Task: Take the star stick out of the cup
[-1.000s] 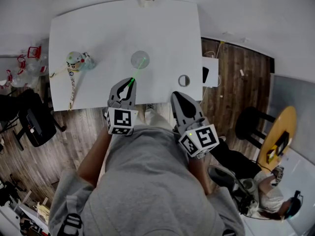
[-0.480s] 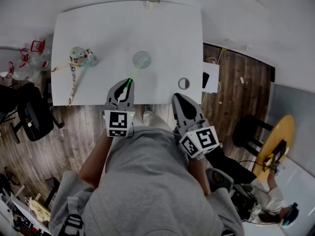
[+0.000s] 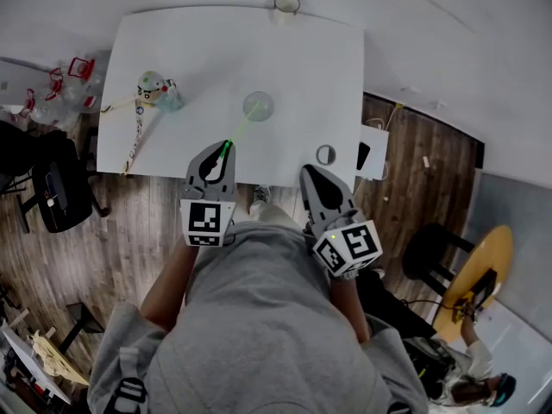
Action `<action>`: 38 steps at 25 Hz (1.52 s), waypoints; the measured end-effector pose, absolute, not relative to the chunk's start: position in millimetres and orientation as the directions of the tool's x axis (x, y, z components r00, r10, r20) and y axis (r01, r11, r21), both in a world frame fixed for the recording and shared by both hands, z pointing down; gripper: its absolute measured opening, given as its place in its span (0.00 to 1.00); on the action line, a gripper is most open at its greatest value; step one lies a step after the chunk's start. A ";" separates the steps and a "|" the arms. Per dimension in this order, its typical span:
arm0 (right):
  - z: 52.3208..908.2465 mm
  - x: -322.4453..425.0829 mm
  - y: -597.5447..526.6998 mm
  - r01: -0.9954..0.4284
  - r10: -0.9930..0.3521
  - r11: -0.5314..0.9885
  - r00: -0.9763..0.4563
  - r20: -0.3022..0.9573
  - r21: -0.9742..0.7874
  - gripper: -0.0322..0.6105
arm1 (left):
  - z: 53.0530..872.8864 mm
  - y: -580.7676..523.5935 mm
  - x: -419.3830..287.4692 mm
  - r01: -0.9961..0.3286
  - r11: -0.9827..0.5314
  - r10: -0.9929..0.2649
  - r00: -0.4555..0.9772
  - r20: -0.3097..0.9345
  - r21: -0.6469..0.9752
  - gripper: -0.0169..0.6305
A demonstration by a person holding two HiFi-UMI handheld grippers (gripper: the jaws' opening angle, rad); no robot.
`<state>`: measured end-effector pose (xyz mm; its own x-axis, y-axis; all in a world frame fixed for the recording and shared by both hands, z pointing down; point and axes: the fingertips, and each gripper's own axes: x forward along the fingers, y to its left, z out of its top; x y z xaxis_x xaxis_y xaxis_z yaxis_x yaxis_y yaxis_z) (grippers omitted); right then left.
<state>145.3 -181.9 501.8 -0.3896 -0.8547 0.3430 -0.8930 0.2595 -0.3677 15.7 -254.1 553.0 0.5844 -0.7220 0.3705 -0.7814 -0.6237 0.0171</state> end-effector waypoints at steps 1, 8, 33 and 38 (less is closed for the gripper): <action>500.8 143.4 -182.1 -0.890 -0.853 0.269 -0.398 0.339 -0.367 0.11 | 550.4 -252.5 13.7 -0.786 -0.618 -0.728 0.580 0.365 0.017 0.09; 495.6 129.9 -185.7 -0.868 -0.831 0.342 -0.458 0.316 -0.360 0.11 | 532.9 -241.9 -0.1 -0.819 -0.573 -0.772 0.542 0.332 0.005 0.09; 486.5 94.3 -171.8 -0.805 -0.772 0.495 -0.580 0.260 -0.328 0.11 | 484.7 -196.4 -52.5 -0.893 -0.449 -0.876 0.440 0.197 -0.002 0.09; 466.4 102.5 -173.2 -0.810 -0.790 0.502 -0.572 0.222 -0.302 0.11 | 465.7 -197.9 -44.6 -0.890 -0.456 -0.880 0.448 0.161 -0.013 0.09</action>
